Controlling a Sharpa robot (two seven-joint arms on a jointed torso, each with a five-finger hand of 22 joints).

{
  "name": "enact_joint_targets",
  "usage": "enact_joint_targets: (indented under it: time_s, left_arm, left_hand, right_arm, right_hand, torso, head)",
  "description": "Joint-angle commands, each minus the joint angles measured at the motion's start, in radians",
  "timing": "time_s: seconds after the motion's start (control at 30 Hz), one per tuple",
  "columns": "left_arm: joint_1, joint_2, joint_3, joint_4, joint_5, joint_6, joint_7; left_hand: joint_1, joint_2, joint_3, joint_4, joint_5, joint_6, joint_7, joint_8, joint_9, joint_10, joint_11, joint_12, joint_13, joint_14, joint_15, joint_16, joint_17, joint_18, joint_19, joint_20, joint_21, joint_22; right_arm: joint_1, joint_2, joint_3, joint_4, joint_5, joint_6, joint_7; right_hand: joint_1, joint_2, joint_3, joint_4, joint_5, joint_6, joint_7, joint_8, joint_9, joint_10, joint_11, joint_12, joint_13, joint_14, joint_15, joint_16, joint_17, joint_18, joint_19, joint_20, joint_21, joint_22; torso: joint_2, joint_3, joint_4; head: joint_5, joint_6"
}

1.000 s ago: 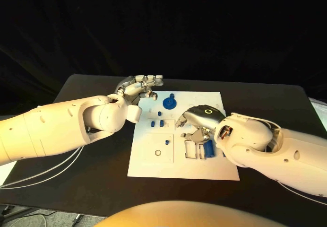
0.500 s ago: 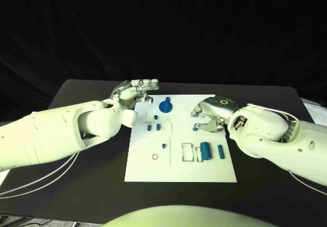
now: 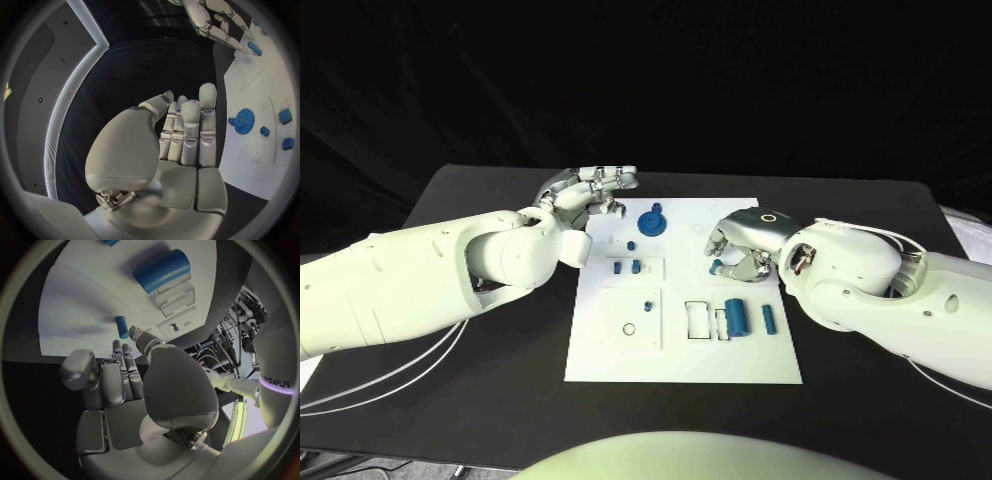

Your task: Assemble the parts on the task board

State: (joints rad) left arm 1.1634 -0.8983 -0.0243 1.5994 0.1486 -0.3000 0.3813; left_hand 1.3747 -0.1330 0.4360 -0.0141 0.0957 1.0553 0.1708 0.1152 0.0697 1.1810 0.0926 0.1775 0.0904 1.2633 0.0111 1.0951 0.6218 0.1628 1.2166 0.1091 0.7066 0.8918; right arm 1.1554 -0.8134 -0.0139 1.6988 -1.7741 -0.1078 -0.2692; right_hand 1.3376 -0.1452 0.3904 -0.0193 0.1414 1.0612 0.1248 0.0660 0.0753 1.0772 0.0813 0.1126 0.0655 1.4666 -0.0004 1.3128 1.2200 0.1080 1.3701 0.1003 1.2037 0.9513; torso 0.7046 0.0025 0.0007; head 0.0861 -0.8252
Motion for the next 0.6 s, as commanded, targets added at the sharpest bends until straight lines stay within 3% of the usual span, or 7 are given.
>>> enact_joint_targets:
  time_s: [0.03, 0.43, 0.6]
  left_arm:
    - [0.0, 0.002, 0.001, 0.003, -0.004, 0.021, 0.001]
    - [0.0, 0.003, 0.001, 0.0, -0.005, 0.023, 0.0]
    - [0.0, 0.005, 0.001, -0.001, -0.005, 0.023, -0.001]
  left_hand:
    - [0.0, 0.013, -0.006, 0.002, 0.0, -0.006, 0.0, 0.003, -0.001, -0.007, 0.001, 0.003, 0.001, -0.006, -0.001, -0.006, -0.001, 0.012, -0.008, 0.001, -0.006, -0.001]
    - [0.0, 0.013, -0.006, 0.002, 0.0, -0.006, 0.0, 0.003, -0.001, -0.007, 0.001, 0.003, 0.001, -0.006, -0.001, -0.006, -0.001, 0.012, -0.008, 0.001, -0.006, -0.001]
    - [0.0, 0.013, -0.006, 0.002, 0.0, -0.006, 0.0, 0.003, -0.001, -0.007, 0.001, 0.003, 0.001, -0.006, -0.001, -0.006, -0.001, 0.012, -0.008, 0.001, -0.006, -0.001]
  right_arm:
    - [-0.001, 0.001, 0.0, -0.001, -0.006, 0.059, 0.001]
    - [-0.002, 0.019, -0.001, -0.026, -0.005, 0.048, 0.009]
    - [-0.003, 0.029, -0.002, -0.042, -0.005, 0.045, 0.012]
  right_hand:
    - [0.005, 0.001, 0.006, 0.003, -0.001, 0.01, 0.002, 0.006, 0.001, 0.009, 0.0, 0.006, -0.001, 0.042, -0.004, -0.005, -0.002, 0.007, 0.004, -0.002, 0.003, 0.0]
    - [0.023, 0.021, 0.051, -0.003, -0.002, 0.042, 0.007, 0.009, 0.005, 0.052, -0.003, 0.011, -0.002, 0.043, -0.007, -0.004, -0.003, 0.006, 0.007, -0.004, 0.003, 0.001]
    - [0.03, 0.034, 0.074, -0.006, -0.016, 0.064, 0.007, 0.014, 0.01, 0.079, -0.007, 0.013, -0.001, 0.044, -0.01, -0.002, -0.003, 0.006, 0.009, -0.006, 0.005, 0.003]
  torso:
    - [0.0, 0.0006, -0.0002]
    - [0.0, 0.0016, 0.0005]
    - [-0.001, 0.0003, 0.0003]
  head:
    - [0.001, -0.002]
    - [-0.001, -0.003]
    - [0.0, -0.005]
